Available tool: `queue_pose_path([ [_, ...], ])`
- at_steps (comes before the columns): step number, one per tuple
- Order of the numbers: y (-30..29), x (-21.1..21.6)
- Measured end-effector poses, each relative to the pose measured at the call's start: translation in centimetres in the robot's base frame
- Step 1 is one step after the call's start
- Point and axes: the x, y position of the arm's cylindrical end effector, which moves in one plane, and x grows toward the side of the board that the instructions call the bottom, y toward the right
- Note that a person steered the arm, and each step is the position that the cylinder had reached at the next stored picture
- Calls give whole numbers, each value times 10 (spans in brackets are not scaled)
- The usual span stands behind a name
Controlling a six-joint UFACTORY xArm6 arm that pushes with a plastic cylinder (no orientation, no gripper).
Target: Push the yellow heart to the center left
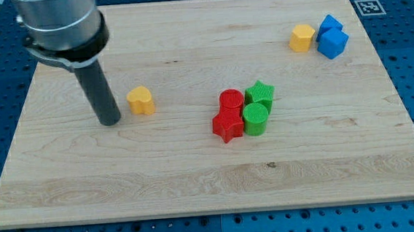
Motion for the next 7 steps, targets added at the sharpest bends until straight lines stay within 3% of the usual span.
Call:
queue_pose_path([
  [2, 13, 32],
  [3, 47, 36],
  [7, 61, -32],
])
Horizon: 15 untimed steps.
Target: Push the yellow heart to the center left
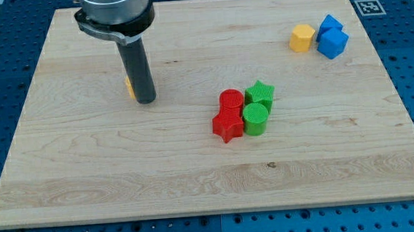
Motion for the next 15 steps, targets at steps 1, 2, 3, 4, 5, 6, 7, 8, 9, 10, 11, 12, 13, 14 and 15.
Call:
queue_pose_path([
  [1, 8, -22],
  [2, 8, -58],
  [3, 8, -65],
  [4, 2, -72],
  [5, -6, -72],
  [6, -14, -72],
  [7, -26, -72],
  [8, -36, -72],
  [9, -39, -72],
  [10, -39, -72],
  [11, -35, -72],
  [12, -35, -71],
  [13, -35, -62],
  [14, -35, -52],
  [15, -35, -50],
])
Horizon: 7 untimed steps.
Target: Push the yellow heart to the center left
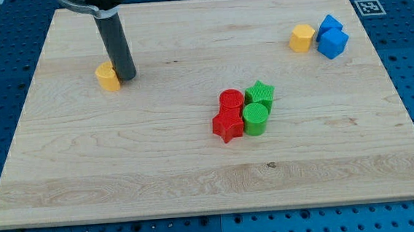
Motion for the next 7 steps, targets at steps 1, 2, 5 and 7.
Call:
queue_pose_path([
  [1, -1, 8],
  [2, -13, 11],
  [5, -19, 11],
  [7, 149, 12],
])
